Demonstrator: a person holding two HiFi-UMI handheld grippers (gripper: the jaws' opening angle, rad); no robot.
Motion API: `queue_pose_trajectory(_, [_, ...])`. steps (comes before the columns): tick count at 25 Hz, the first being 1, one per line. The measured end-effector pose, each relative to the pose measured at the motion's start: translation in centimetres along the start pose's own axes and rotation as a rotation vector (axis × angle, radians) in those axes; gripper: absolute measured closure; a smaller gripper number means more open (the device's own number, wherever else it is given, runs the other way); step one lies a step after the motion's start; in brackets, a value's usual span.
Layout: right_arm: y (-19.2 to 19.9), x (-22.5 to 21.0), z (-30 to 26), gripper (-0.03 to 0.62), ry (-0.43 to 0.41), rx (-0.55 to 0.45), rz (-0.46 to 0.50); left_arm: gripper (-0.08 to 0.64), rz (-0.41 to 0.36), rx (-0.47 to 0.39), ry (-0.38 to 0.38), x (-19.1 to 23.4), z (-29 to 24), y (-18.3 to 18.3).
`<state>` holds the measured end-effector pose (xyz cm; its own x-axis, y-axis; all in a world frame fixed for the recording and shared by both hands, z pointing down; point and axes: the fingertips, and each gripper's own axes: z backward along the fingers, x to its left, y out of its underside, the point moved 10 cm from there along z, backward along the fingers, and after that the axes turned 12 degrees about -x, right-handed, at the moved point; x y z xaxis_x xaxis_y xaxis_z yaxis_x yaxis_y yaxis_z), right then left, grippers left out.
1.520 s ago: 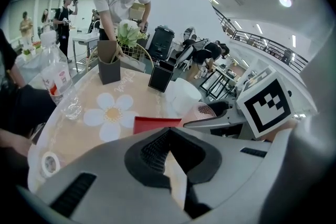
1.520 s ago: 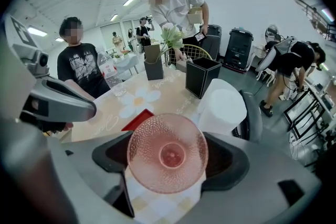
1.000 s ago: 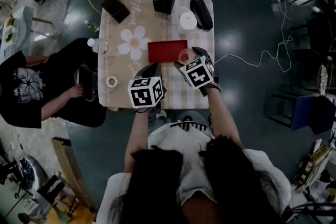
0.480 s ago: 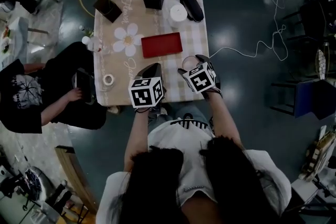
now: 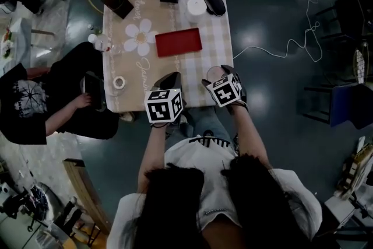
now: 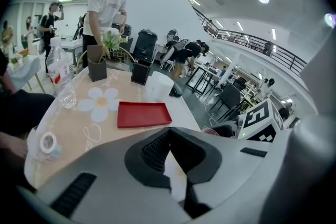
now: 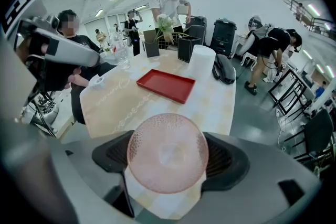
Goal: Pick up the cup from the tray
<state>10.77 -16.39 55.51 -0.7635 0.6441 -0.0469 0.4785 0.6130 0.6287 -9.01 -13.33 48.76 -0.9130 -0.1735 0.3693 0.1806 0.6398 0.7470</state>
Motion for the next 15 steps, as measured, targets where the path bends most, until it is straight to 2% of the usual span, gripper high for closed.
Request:
queue_pose_trajectory(4, [0.9, 0.8, -0.3, 0.198, -0.004, -0.01, 0.021, 0.552, 0.01, 0.002, -0.015, 0.2, 0.6, 1.0])
queue_pose_trajectory(7, [1.5, 1.2, -0.7, 0.198, -0.001, -0.002, 0.037, 0.552, 0.011, -0.007, 0.002, -0.1, 1.1, 1.4])
queue_pose_trajectory(15, [2.0, 1.2, -0.6, 0.198, 0.011, -0.02, -0.011, 0.552, 0.004, -0.026, -0.023, 0.0, 2.3, 1.9])
